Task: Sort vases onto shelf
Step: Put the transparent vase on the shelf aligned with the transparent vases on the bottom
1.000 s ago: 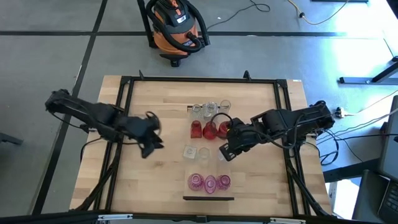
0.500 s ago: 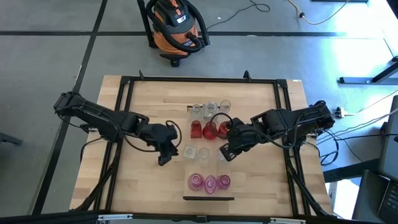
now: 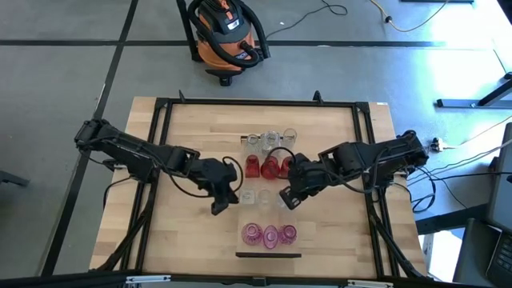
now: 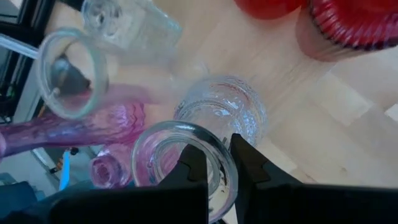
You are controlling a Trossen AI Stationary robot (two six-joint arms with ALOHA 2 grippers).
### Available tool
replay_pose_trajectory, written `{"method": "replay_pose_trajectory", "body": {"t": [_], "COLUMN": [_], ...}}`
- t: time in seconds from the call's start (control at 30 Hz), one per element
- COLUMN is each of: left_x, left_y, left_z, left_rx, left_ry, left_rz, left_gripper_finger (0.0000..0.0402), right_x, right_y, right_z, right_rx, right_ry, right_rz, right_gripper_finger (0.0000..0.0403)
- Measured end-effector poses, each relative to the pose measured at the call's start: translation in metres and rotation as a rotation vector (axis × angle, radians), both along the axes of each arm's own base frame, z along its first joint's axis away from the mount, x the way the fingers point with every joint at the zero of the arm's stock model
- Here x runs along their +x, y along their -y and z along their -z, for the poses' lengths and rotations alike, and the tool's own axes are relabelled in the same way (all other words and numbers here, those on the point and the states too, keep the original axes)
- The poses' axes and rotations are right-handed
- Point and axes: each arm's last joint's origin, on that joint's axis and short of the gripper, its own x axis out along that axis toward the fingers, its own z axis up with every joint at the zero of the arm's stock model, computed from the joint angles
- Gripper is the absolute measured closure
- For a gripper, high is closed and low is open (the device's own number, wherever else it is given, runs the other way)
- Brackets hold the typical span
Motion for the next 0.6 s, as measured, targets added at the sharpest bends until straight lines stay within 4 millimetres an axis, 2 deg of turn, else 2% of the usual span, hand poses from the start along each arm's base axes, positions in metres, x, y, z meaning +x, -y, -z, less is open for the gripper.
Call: {"method": "replay_pose_trajectory", "body": {"t": [0.33, 0.6], "left_x": [0.0003, 0.0], "left_y": [-0.0004, -0.0006], "left_z": [-0.0006, -0.0004], "left_rx": [0.005, 0.003], "left_ry": [0.007, 0.002], "left_rz": [-0.016, -0.023], "left_gripper_finger": [0.0351, 0.0349], "right_x": [0.0025, 0.0026], "right_y": [0.0073, 0.007], "right_z": [0.0026, 0.0025], "right_rx": [-0.017, 0.003], "right_ry": [-0.006, -0.009], "right_rz": [-0.008, -0.037], "right_gripper_finger": [0.0389, 0.0369]}}
